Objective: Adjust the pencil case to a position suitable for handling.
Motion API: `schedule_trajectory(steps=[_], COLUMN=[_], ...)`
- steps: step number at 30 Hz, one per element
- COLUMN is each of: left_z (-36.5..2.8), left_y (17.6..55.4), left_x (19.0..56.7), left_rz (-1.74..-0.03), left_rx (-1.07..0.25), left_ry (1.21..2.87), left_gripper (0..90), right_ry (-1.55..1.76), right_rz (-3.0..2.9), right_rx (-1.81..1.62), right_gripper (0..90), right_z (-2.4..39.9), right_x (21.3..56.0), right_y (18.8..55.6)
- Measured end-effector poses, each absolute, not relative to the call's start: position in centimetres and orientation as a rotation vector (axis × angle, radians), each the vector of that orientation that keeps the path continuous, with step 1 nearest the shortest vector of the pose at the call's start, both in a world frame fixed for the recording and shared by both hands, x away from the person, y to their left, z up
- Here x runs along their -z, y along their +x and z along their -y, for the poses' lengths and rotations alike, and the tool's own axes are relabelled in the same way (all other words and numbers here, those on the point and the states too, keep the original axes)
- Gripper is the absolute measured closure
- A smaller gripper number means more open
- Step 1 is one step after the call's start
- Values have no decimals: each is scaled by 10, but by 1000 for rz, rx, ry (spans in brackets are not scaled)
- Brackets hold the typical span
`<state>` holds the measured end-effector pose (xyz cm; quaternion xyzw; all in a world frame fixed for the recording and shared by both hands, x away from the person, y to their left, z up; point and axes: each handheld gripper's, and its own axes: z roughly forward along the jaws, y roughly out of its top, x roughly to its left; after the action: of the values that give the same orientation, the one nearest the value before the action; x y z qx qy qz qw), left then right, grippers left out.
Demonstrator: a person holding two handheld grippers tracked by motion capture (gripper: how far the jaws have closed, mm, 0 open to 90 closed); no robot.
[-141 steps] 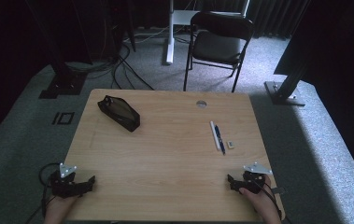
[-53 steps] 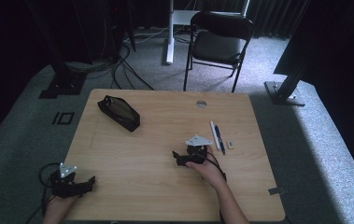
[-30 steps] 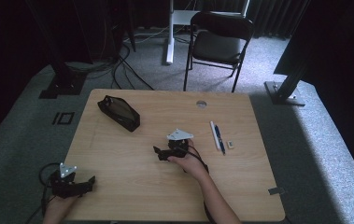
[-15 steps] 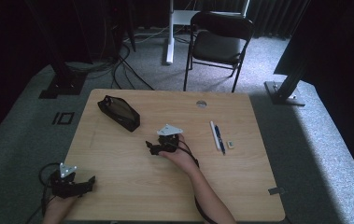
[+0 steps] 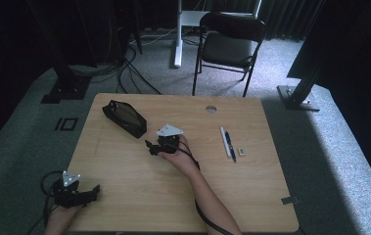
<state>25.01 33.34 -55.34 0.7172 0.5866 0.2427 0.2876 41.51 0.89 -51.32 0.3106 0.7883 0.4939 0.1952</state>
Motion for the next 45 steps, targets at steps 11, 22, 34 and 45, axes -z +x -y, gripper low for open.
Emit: schedule_trajectory(steps=[11, 22, 34, 45], left_z=[-333, -333, -333, -333], left_y=[250, 250, 250, 250], left_x=[553, 553, 554, 553], left_rz=[-1567, -1567, -1567, -1567], left_rx=[-648, -648, -648, -648], left_ry=[1915, 1915, 1915, 1915], left_gripper=[12, 12, 12, 12], right_ry=[873, 895, 935, 961], right_rz=[-2159, -2172, -2187, -2215], right_rx=[-1475, -1405, -1368, -1332], right_gripper=[411, 468, 573, 729], right_z=[-28, -49, -58, -57], right_x=[507, 508, 508, 509], right_y=[430, 448, 463, 462])
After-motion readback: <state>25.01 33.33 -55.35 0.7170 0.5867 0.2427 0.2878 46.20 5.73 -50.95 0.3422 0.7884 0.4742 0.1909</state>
